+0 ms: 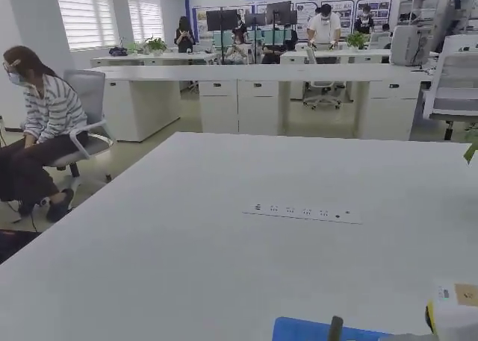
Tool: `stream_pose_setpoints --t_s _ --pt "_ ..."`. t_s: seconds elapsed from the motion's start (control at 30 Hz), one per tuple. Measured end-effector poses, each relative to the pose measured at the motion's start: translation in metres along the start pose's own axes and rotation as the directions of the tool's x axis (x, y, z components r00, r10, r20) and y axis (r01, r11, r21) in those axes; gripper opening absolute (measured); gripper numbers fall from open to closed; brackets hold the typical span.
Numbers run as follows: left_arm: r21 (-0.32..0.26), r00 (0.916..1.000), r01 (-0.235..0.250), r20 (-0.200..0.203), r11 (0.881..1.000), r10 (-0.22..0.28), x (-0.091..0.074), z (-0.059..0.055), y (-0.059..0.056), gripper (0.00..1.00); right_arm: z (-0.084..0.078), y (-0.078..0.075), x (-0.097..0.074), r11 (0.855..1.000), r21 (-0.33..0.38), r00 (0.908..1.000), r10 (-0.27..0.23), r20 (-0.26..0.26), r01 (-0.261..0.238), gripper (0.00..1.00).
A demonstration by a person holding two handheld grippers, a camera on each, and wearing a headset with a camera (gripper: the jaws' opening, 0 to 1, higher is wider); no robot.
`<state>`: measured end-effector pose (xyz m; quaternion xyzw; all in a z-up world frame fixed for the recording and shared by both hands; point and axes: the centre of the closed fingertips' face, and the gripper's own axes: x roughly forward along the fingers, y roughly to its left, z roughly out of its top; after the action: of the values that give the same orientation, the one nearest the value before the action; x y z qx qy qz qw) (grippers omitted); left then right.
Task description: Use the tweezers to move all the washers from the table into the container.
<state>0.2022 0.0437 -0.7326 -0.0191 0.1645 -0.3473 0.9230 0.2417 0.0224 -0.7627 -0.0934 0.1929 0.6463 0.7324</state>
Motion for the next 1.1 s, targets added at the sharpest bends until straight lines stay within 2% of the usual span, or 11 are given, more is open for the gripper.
stream_pose_setpoints --t_s 0.27,0.43,0.53,0.6,0.63,0.67,0.7,0.87,0.97,1.0,1.1 --pt "0.077 0.9896 0.132 -0.067 0.988 -0.127 0.007 0.002 -0.019 0.21 -0.018 0.021 -0.011 0.997 -0.017 0.9954 0.068 -0.067 -0.069 0.04" --pt "0.101 0.9745 0.209 -0.104 0.973 -0.199 0.011 0.001 -0.028 0.10 -0.031 0.039 -0.016 0.991 -0.035 0.9843 0.126 -0.123 -0.132 0.03" --pt "0.102 0.9552 0.282 -0.123 0.954 -0.269 0.013 0.002 -0.040 0.10 -0.041 0.052 -0.019 0.981 -0.081 0.9716 0.160 -0.175 -0.176 0.03" --pt "0.107 0.9349 0.338 -0.153 0.935 -0.320 0.014 -0.001 -0.049 0.09 -0.045 0.057 -0.020 0.976 -0.095 0.9650 0.176 -0.195 -0.197 0.03" --pt "0.139 0.9206 0.372 -0.182 0.918 -0.345 0.014 -0.003 -0.053 0.07 -0.046 0.061 -0.021 0.974 -0.090 0.9632 0.188 -0.192 -0.208 0.03" --pt "0.149 0.9196 0.374 -0.186 0.915 -0.346 0.016 -0.003 -0.054 0.06 -0.047 0.063 -0.021 0.973 -0.083 0.9613 0.198 -0.192 -0.217 0.03" --pt "0.139 0.9069 0.400 -0.203 0.906 -0.369 0.017 -0.004 -0.059 0.06 -0.049 0.065 -0.022 0.971 -0.084 0.9586 0.205 -0.198 -0.224 0.03" --pt "0.151 0.8941 0.427 -0.218 0.892 -0.391 0.023 0.002 -0.065 0.08 -0.054 0.067 -0.025 0.967 -0.110 0.9522 0.199 -0.232 -0.229 0.03" --pt "0.164 0.8758 0.461 -0.241 0.872 -0.418 0.025 0.002 -0.070 0.07 -0.054 0.068 -0.026 0.966 -0.124 0.9516 0.194 -0.238 -0.228 0.03" --pt "0.162 0.8642 0.479 -0.261 0.863 -0.430 0.025 0.000 -0.072 0.06 -0.054 0.068 -0.026 0.965 -0.132 0.9508 0.191 -0.244 -0.228 0.03" --pt "0.182 0.8601 0.487 -0.269 0.854 -0.434 0.027 0.000 -0.075 0.03 -0.056 0.068 -0.027 0.961 -0.150 0.9480 0.188 -0.257 -0.231 0.03"
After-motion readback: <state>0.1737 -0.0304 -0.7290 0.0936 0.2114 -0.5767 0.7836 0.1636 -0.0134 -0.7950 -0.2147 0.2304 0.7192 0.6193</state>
